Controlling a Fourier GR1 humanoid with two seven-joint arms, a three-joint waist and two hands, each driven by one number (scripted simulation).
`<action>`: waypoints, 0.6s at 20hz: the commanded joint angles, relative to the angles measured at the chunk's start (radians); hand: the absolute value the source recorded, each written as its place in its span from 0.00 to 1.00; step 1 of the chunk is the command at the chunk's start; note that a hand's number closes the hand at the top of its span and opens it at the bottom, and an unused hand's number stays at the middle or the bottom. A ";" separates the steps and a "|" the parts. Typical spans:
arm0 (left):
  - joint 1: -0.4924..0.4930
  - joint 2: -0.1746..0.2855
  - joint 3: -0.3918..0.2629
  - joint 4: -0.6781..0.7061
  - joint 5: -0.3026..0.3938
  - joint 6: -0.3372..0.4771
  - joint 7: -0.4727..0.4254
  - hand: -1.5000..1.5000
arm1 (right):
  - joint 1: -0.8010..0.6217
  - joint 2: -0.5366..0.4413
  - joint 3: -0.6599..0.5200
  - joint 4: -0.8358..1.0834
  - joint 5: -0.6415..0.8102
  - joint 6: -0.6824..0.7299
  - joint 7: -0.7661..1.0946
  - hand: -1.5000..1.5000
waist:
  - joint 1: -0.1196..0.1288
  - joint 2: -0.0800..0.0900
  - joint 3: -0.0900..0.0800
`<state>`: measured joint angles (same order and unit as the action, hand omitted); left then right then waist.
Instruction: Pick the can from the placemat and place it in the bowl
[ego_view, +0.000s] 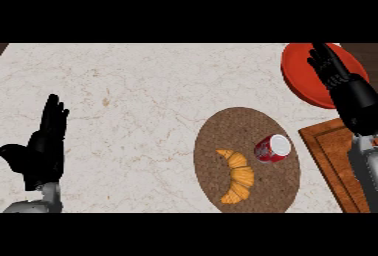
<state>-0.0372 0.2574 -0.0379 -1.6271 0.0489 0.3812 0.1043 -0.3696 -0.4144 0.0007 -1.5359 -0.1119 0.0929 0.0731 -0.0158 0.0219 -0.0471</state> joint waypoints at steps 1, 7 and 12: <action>-0.008 0.008 0.034 0.035 0.050 -0.056 -0.067 0.50 | -0.065 0.054 0.045 -0.063 0.024 -0.064 0.123 0.00 | 0.019 -0.023 0.044; -0.112 0.076 0.054 0.003 0.067 -0.122 -0.068 0.50 | -0.117 -0.002 0.167 0.015 0.380 -0.233 0.129 0.00 | -0.002 -0.037 0.016; -0.137 0.114 0.122 0.040 0.149 -0.198 -0.090 0.50 | -0.031 0.294 0.246 -0.060 0.639 -0.693 0.141 0.00 | -0.003 -0.033 0.039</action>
<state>-0.1604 0.3529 0.0570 -1.6093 0.1589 0.2288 0.0335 -0.4336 -0.1978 0.1490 -1.5628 0.2998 -0.3991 0.1728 -0.0130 -0.0065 -0.0101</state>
